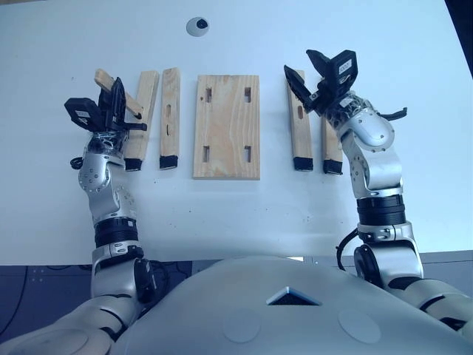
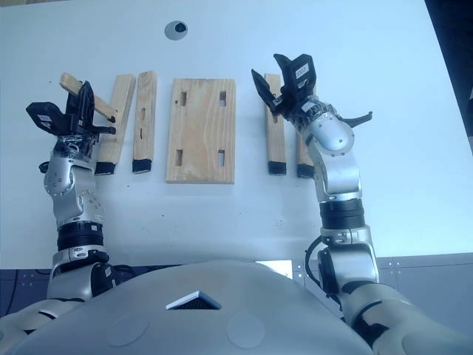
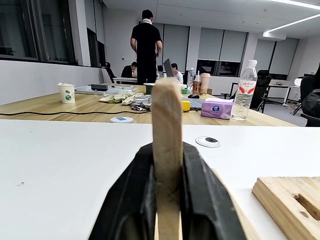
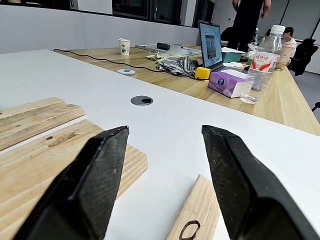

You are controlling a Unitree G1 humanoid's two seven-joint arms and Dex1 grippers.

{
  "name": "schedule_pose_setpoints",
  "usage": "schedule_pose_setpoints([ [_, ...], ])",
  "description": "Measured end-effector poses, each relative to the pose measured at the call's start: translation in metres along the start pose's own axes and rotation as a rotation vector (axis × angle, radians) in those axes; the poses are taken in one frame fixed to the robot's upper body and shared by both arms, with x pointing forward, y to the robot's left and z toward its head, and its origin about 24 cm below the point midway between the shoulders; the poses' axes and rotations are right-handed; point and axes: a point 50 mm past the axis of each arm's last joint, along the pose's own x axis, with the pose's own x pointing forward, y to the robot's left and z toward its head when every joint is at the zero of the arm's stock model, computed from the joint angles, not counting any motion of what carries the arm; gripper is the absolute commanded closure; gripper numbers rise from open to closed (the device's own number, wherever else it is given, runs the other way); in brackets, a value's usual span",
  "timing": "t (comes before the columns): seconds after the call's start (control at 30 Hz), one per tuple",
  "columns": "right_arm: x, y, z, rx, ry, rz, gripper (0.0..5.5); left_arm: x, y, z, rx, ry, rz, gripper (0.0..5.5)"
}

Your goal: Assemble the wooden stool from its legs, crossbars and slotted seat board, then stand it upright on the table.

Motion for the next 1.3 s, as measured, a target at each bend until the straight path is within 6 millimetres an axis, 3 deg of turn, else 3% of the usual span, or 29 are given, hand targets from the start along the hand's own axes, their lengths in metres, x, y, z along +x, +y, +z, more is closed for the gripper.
schedule_pose_setpoints([
  [0.47, -0.001, 0.001, -0.004, 0.012, 0.026, -0.010, 2.80, -0.007, 0.001, 0.001, -0.006, 0.019, 0.005, 5.12],
  [0.63, -0.007, -0.002, -0.007, 0.027, 0.035, -0.053, 2.80, -0.024, 0.003, 0.004, -0.020, 0.138, 0.048, 4.19],
  [0.73, -0.023, -0.010, -0.011, 0.049, 0.053, -0.136, 2.80, -0.023, 0.004, 0.035, 0.020, 0.112, 0.020, 3.73],
  [0.77, -0.029, -0.011, -0.015, 0.056, 0.065, -0.157, 2.80, -0.029, 0.005, 0.037, 0.025, 0.144, 0.020, 3.59],
  [0.93, -0.050, -0.028, -0.021, 0.071, 0.102, -0.264, 2.80, -0.062, 0.008, 0.016, 0.000, 0.408, 0.061, 2.82],
  [1.03, -0.054, -0.033, -0.021, 0.056, 0.116, -0.274, 2.80, -0.065, 0.005, 0.009, -0.017, 0.467, 0.056, 2.34],
  [1.2, -0.054, -0.032, -0.023, 0.057, 0.131, -0.270, 2.80, -0.066, -0.004, 0.003, -0.040, 0.522, 0.012, 2.30],
  [1.3, -0.053, -0.031, -0.023, 0.053, 0.136, -0.266, 2.80, -0.070, 0.001, -0.003, -0.017, 0.569, 0.026, 2.30],
])
